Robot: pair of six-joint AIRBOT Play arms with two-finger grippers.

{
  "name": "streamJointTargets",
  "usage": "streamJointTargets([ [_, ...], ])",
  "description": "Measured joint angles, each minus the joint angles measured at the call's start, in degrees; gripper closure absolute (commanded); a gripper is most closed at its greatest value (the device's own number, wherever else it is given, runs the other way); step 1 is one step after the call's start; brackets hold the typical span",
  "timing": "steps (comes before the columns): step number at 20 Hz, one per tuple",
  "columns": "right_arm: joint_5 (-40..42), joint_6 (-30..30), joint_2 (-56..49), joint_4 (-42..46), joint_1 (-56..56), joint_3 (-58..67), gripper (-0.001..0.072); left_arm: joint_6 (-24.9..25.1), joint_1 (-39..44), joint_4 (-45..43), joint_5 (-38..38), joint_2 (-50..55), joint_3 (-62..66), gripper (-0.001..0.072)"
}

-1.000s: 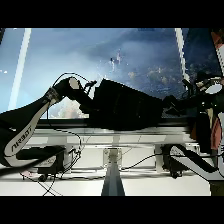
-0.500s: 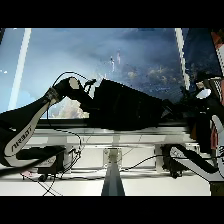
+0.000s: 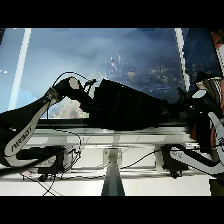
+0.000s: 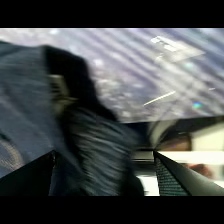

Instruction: Fold the clothes and pants, and hang the long-sleeved shirts on hangers.

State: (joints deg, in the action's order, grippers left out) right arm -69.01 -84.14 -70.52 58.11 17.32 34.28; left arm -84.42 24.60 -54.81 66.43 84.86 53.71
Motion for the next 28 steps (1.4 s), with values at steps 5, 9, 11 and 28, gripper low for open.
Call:
streamJointTargets([
  [5, 1.18, 8.85, -5.70, -13.14, 0.09, 0.00, 0.0318, 0.00, 0.00, 0.00, 0.15, 0.00, 0.00, 0.0018],
  [9, 1.44, 17.25, -7.54, -23.23, 0.09, 0.74, 0.0667, 0.00, -0.20, 0.00, 0.07, 0.00, 0.02, 0.0017],
  [11, 0.55, 22.03, -7.63, -27.63, 0.09, 2.93, 0.0667, 0.28, -0.85, -0.02, -0.28, -0.07, 0.31, 0.0017],
  [28, 10.23, 3.10, 8.92, -0.33, 16.11, 40.54, 0.0668, 3.69, -24.76, -0.22, 0.83, -25.81, 9.94, 0.0017],
])
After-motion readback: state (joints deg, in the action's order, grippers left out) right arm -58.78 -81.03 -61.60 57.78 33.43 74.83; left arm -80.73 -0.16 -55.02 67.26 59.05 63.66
